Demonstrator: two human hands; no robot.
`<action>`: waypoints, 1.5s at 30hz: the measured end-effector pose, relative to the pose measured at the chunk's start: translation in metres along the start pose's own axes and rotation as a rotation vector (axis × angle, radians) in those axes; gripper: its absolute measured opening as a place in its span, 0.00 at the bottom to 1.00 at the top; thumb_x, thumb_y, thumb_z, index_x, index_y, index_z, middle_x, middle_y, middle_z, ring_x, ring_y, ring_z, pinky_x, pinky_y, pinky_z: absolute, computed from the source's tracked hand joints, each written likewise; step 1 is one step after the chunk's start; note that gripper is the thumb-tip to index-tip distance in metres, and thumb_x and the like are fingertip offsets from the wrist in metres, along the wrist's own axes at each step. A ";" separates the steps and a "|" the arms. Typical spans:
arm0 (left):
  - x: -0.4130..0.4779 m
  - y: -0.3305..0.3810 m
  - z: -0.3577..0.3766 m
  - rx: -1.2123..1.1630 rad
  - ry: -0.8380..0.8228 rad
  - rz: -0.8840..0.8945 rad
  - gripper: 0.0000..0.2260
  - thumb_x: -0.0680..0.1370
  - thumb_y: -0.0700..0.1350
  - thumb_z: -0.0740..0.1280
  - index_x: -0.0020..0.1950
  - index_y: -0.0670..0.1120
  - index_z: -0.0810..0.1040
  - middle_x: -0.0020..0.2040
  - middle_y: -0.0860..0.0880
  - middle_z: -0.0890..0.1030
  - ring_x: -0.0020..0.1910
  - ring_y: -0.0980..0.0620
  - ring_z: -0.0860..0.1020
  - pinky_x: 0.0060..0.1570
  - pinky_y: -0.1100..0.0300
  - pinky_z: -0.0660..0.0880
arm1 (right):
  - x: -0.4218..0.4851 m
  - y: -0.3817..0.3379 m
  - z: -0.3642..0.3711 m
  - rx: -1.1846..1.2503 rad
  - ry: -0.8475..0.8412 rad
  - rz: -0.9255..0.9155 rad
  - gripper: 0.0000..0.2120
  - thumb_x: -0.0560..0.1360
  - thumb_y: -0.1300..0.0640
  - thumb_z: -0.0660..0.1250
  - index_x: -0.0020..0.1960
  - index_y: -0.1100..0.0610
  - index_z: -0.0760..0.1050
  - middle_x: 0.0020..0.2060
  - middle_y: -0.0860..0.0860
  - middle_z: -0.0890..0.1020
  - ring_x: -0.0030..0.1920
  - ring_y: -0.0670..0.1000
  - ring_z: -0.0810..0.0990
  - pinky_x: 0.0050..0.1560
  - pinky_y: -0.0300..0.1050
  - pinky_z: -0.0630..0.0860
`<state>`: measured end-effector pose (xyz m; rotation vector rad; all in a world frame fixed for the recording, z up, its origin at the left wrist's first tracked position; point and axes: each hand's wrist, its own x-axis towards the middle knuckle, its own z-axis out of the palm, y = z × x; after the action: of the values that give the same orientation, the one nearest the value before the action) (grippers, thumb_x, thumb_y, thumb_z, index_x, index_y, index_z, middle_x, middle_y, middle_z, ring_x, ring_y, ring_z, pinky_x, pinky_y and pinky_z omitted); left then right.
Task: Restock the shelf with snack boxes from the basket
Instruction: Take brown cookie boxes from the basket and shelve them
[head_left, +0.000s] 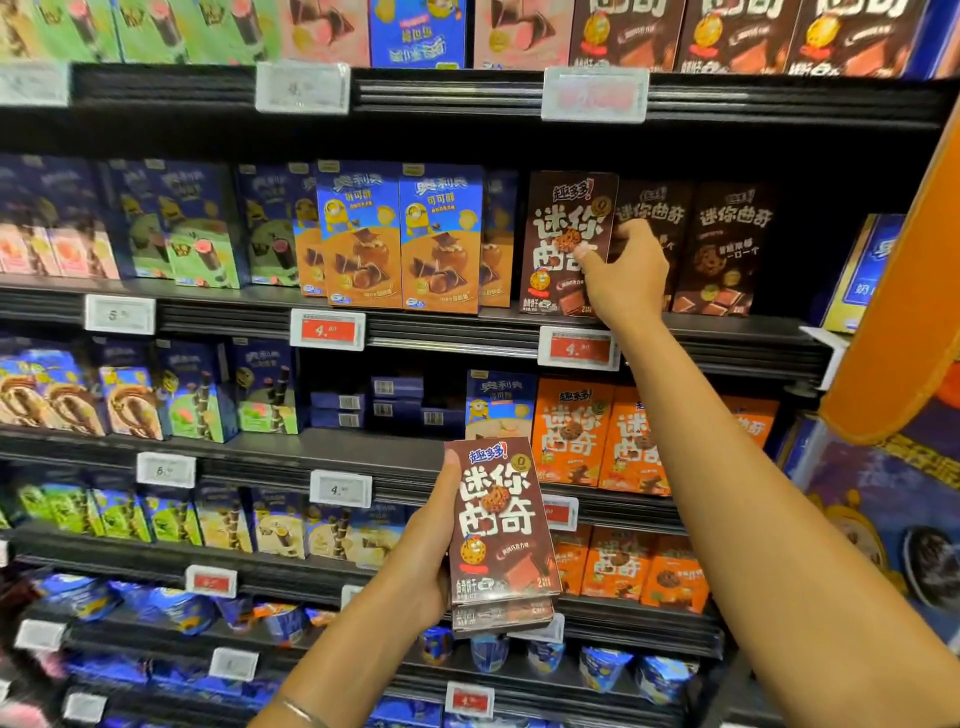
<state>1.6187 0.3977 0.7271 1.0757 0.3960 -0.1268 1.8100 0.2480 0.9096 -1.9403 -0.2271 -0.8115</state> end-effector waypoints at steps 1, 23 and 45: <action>0.000 0.000 0.000 0.003 0.001 0.002 0.30 0.78 0.71 0.65 0.65 0.48 0.84 0.57 0.42 0.89 0.53 0.40 0.89 0.43 0.49 0.87 | 0.000 0.000 0.001 -0.006 0.000 0.002 0.21 0.78 0.48 0.71 0.66 0.57 0.72 0.64 0.54 0.77 0.64 0.55 0.77 0.63 0.58 0.77; 0.006 -0.007 -0.004 0.000 0.017 0.055 0.33 0.75 0.73 0.65 0.66 0.47 0.84 0.58 0.41 0.88 0.55 0.40 0.88 0.57 0.43 0.83 | -0.171 0.021 -0.021 0.311 -0.059 -0.079 0.08 0.78 0.54 0.71 0.56 0.52 0.77 0.44 0.43 0.80 0.43 0.42 0.78 0.45 0.33 0.74; 0.012 -0.013 0.005 0.012 0.063 0.039 0.33 0.82 0.71 0.52 0.63 0.47 0.84 0.52 0.41 0.89 0.46 0.43 0.90 0.33 0.52 0.85 | -0.224 0.077 -0.034 0.232 -0.706 0.474 0.14 0.78 0.45 0.71 0.54 0.54 0.79 0.48 0.54 0.87 0.50 0.55 0.86 0.58 0.59 0.81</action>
<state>1.6268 0.3883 0.7141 1.1010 0.4315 -0.0608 1.6621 0.2208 0.7240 -1.8784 -0.2489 0.2196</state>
